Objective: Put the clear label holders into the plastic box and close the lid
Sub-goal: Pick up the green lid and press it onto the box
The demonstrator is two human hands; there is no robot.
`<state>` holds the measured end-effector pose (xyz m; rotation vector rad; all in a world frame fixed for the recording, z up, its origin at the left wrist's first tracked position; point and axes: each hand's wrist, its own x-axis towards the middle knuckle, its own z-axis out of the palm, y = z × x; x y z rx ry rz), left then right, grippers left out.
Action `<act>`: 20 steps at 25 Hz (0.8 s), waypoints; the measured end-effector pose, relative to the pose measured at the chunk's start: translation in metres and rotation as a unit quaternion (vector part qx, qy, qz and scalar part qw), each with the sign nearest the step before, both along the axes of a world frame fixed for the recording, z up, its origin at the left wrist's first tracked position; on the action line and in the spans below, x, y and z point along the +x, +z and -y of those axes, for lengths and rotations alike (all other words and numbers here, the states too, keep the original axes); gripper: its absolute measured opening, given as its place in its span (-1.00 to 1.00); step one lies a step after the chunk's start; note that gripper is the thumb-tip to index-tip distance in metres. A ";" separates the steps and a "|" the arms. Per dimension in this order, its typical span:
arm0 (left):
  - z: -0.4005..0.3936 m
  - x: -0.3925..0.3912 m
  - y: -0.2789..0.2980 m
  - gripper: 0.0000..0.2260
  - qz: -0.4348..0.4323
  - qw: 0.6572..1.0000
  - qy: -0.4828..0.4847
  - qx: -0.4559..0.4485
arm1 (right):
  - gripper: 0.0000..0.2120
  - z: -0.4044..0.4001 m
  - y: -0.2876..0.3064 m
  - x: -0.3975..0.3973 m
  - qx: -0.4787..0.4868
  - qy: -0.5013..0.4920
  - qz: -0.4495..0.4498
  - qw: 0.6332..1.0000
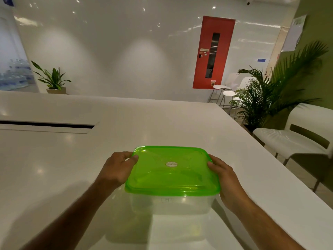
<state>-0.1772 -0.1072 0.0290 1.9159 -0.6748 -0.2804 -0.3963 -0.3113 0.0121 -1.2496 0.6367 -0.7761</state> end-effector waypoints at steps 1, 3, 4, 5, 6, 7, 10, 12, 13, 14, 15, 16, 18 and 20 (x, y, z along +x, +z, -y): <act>0.000 0.000 -0.001 -0.78 -0.001 1.000 -0.002 0.000 | -0.73 0.000 -0.001 0.000 -0.001 -0.001 -0.001 1.000; 0.001 0.001 -0.003 -0.78 0.000 1.000 -0.001 -0.001 | -0.73 0.000 -0.003 0.000 -0.003 -0.001 -0.001 1.000; 0.001 0.002 -0.003 -0.78 -0.001 1.000 0.000 0.000 | -0.73 0.001 -0.003 0.000 -0.003 -0.001 0.001 1.000; 0.001 0.003 -0.004 -0.77 -0.003 1.000 0.001 0.000 | -0.73 0.001 -0.003 0.001 -0.003 -0.002 0.001 1.000; 0.001 0.004 -0.004 -0.77 -0.003 1.000 0.001 0.001 | -0.73 0.001 -0.003 0.001 -0.003 -0.004 0.001 1.000; 0.001 0.005 -0.004 -0.75 0.000 1.000 0.001 0.005 | -0.73 0.001 -0.002 0.001 -0.004 -0.006 -0.003 1.000; 0.003 0.009 -0.004 -0.70 0.024 1.000 0.004 0.019 | -0.73 0.003 0.001 0.002 0.002 -0.018 -0.020 1.000; 0.004 0.012 -0.005 -0.68 0.031 0.999 0.010 0.024 | -0.75 0.005 0.004 0.004 0.006 -0.031 -0.032 0.999; 0.004 0.013 -0.006 -0.68 0.028 0.999 0.011 0.025 | -0.76 0.006 0.006 0.005 0.005 -0.036 -0.040 0.999; 0.004 0.014 -0.007 -0.69 0.022 0.999 0.008 0.025 | -0.77 0.008 0.008 0.008 0.002 -0.037 -0.050 0.998; 0.005 0.015 -0.008 -0.71 0.013 1.000 0.004 0.025 | -0.77 0.010 0.010 0.011 -0.003 -0.037 -0.064 0.997; 0.006 0.016 -0.008 -0.72 0.007 1.000 0.000 0.028 | -0.77 0.013 0.013 0.014 -0.007 -0.037 -0.082 0.996; 0.009 0.018 -0.008 -0.74 0.003 0.999 -0.005 0.036 | -0.75 0.018 0.018 0.020 -0.007 -0.031 -0.126 0.992; 0.010 0.020 -0.009 -0.77 -0.008 0.999 -0.011 0.032 | -0.71 0.023 0.021 0.026 0.003 -0.015 -0.154 0.988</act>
